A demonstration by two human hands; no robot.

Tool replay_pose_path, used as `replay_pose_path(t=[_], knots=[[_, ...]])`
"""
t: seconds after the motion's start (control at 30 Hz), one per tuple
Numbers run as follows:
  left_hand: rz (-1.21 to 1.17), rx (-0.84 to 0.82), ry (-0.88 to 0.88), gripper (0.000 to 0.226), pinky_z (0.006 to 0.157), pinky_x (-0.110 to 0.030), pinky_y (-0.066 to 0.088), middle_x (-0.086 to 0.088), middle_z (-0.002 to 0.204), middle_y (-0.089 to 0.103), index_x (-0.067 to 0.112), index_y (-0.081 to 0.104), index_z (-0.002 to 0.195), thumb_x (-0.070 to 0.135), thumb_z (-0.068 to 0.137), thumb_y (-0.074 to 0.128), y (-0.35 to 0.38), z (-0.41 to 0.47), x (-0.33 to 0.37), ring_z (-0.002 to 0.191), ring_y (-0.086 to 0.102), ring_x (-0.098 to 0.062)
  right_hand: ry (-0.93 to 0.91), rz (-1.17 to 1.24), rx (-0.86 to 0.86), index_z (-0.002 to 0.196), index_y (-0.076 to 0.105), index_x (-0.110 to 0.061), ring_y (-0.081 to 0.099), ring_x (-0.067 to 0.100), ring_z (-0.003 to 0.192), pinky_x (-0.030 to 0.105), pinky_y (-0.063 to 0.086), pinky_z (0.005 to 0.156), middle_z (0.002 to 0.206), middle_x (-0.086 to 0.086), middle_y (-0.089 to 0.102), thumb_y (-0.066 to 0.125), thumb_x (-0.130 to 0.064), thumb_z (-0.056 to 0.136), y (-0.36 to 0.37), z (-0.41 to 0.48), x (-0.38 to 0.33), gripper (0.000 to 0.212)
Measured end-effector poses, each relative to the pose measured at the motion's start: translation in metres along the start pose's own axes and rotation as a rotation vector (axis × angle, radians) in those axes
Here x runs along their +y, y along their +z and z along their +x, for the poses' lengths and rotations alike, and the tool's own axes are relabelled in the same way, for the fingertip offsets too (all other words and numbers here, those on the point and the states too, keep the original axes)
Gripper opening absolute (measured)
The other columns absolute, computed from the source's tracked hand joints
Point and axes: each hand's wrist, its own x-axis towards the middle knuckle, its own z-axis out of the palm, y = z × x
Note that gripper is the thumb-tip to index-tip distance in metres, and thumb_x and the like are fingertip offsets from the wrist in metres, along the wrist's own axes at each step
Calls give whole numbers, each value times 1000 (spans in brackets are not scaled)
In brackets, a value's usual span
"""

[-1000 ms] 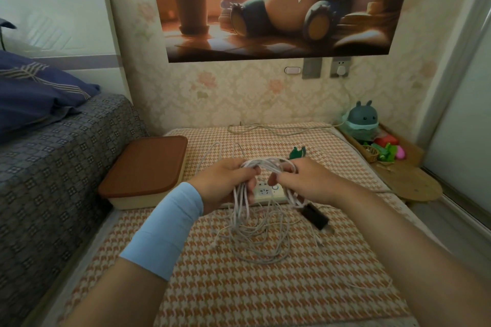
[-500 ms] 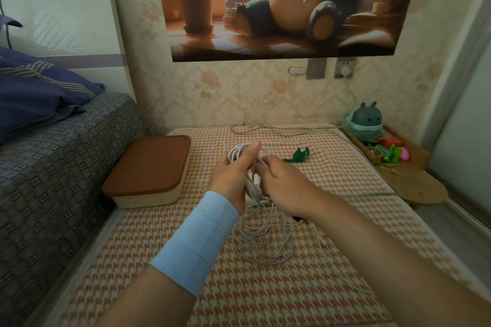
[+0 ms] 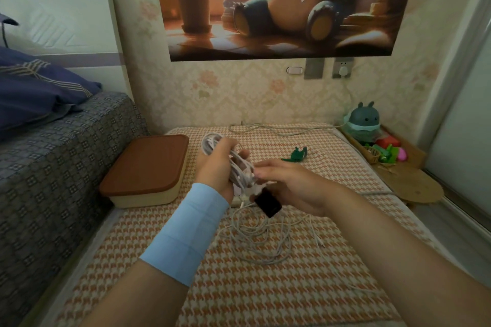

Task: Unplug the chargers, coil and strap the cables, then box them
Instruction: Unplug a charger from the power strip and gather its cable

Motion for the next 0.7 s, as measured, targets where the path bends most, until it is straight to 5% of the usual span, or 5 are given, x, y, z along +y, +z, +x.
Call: replay_pose_path(t=[0.2,0.37,0.43,0.5,0.7], knots=[[47,-15,-9,14,42,-24,44,-1,51,47,12,55,84,12,92,66,-15,8,9,42,49,-14,107,-163,-184,119,62,-8,70,31,101,42,55,89,114,12,73,48,-8,104,3,-1,9,21],[161,-257,-82,26,36,-22,37,-5,57,44,14,47,94,-4,86,65,-16,8,9,40,41,-11,-95,-295,185,121,64,-22,65,23,77,36,51,71,109,5,69,36,-19,106,2,3,-10,31],[264,-337,-93,47,38,-22,40,-17,85,62,19,46,117,-12,85,60,-12,3,5,43,46,-12,-204,-256,260,116,68,-25,53,15,61,30,44,57,96,4,62,35,-36,109,-1,2,-19,35],[436,-370,-82,80,43,-26,44,-20,111,65,36,32,140,-16,84,57,-10,-2,0,46,51,-14,-233,-310,285,106,70,-25,45,8,50,25,37,51,78,-2,58,37,-52,105,-1,-3,-25,42],[727,-553,-11,108,50,-21,48,-12,92,64,32,-12,155,-20,85,52,-2,-17,-16,52,60,-6,-140,-612,251,76,61,-6,50,17,57,33,38,61,63,3,52,55,-66,90,8,-1,-23,62]])
